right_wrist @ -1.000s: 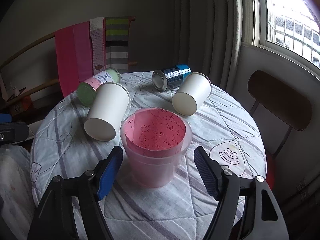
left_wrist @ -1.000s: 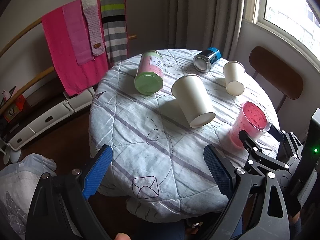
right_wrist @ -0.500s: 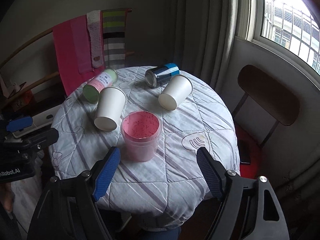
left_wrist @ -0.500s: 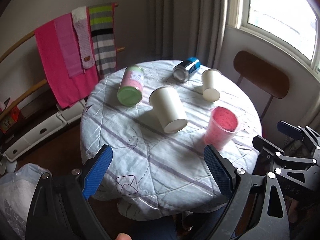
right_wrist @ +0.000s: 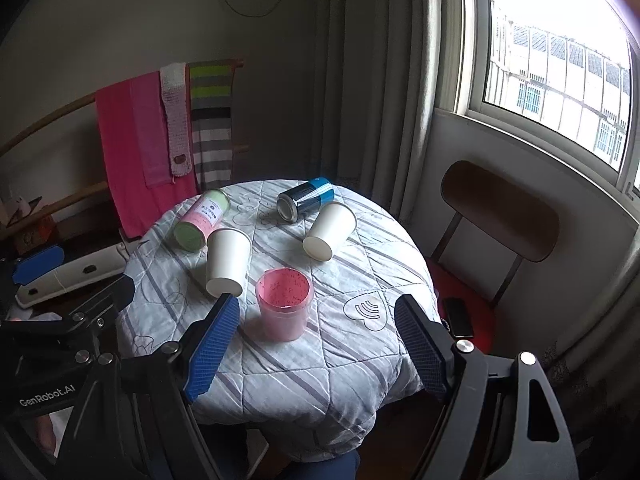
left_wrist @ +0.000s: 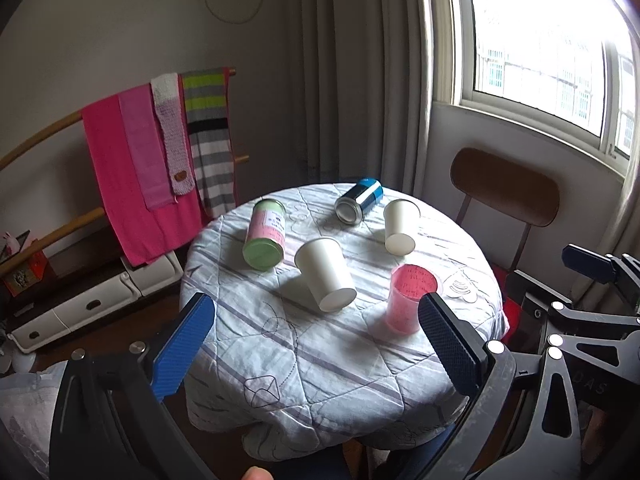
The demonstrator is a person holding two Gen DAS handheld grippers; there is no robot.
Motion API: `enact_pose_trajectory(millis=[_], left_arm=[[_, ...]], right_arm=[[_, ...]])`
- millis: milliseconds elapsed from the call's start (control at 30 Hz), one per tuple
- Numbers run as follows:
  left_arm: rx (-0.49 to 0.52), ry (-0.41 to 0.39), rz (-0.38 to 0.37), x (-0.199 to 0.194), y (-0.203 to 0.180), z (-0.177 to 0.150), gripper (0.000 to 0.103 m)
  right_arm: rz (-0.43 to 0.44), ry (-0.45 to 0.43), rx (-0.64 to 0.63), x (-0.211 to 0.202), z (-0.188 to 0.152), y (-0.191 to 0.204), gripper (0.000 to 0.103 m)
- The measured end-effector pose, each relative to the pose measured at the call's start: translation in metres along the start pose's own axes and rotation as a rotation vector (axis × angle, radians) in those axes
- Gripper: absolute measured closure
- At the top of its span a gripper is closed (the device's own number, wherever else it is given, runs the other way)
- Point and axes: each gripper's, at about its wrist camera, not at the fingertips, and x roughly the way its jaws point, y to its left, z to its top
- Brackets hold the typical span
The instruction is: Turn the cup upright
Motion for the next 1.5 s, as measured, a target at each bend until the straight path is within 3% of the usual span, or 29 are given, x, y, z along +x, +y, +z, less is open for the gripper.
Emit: enact_pose_trajectory(millis=[300,467,600,1000,1500], left_arm=[[-0.010,-0.053,0.013,-0.022,0.012,-0.001,0.000],[-0.011,-0.038,0.024,-0.022,0.016,-0.004,0.000],[-0.008,-0.009,0.018,-0.018,0.017,-0.007,0.000],[-0.008,-0.031,-0.043,-0.016,0.016,-0.010,0.000],[0.040,0.046,-0.050,0.024,0.018,0.010,0.000]], right_arm=[[-0.047,-0.071,0.008,-0.022,-0.004,0.012,0.022],[-0.090,-0.098,-0.001,-0.029,-0.006,0.021,0.022],[-0.095,-0.086,0.004,-0.031,-0.008,0.024,0.022],[-0.117,-0.092,0.028,-0.034,-0.010,0.020,0.022],[-0.088,-0.015,0.051,0.003,0.004,0.018,0.022]])
